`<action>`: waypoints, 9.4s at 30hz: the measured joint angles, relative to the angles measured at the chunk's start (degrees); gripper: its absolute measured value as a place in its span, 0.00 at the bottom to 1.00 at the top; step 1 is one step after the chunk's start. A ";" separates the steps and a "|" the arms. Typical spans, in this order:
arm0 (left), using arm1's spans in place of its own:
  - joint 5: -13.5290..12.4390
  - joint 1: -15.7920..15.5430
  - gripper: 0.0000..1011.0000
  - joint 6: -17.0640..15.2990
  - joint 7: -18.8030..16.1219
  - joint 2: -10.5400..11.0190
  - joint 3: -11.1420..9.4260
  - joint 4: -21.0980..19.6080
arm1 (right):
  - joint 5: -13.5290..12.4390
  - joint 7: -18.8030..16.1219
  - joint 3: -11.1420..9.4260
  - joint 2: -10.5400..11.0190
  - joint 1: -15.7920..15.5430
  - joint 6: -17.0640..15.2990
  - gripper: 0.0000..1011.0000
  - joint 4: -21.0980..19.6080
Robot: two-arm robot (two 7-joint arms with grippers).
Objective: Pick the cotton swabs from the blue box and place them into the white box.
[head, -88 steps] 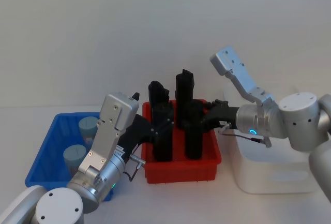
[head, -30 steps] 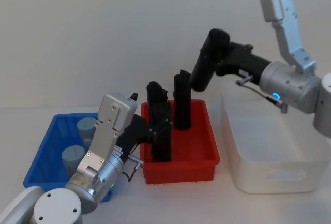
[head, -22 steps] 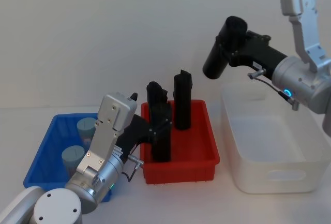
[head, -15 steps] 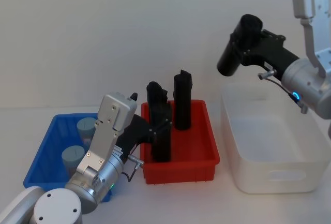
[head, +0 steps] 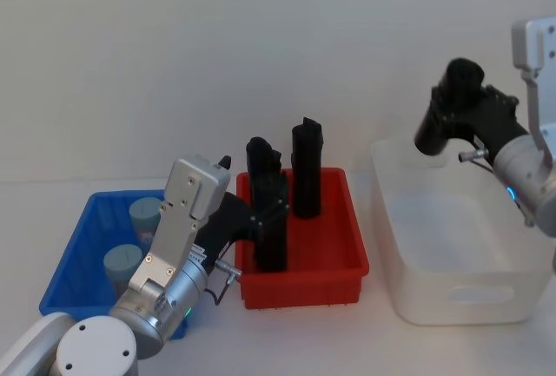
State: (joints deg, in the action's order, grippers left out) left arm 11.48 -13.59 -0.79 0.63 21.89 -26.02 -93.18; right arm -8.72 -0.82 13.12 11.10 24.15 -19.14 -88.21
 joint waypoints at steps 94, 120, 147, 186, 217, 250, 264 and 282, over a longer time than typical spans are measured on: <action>16.44 9.67 0.99 -22.49 0.92 17.51 12.41 -6.34 | -0.24 19.06 0.05 -2.44 -4.37 -4.02 0.99 7.35; 12.38 5.02 0.99 -24.41 3.71 13.04 10.95 -0.83 | -0.24 19.05 0.05 -2.44 -4.37 -4.03 0.99 7.35; 8.29 1.25 0.99 -24.46 3.39 9.26 9.96 6.30 | -0.24 19.05 0.05 -2.44 -4.37 -4.03 0.99 7.34; 8.27 -0.43 0.69 -24.48 1.66 6.93 9.80 10.19 | -0.24 19.05 0.05 -2.44 -4.37 -4.03 0.99 7.34; 7.03 3.67 0.69 -17.41 -1.77 9.05 10.99 -1.12 | -0.24 19.06 0.05 -2.44 -4.37 -4.03 0.99 7.35; 6.57 4.05 0.69 -8.88 6.51 6.37 9.61 -13.80 | 6.30 8.01 1.90 -1.07 -8.11 7.47 0.99 -1.39; 6.24 2.73 0.69 -8.62 9.29 3.88 8.54 -12.53 | 8.21 0.69 2.66 -0.12 -9.55 11.37 0.99 -4.13; 3.70 -1.08 0.69 -7.11 12.17 -0.09 7.39 -7.56 | 17.32 -6.63 4.43 0.05 -8.97 15.33 0.99 0.80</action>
State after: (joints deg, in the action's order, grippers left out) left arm 15.18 -14.67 -7.90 12.80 21.81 -18.63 -100.74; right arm 8.60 -7.45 17.55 11.14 15.19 -3.81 -87.42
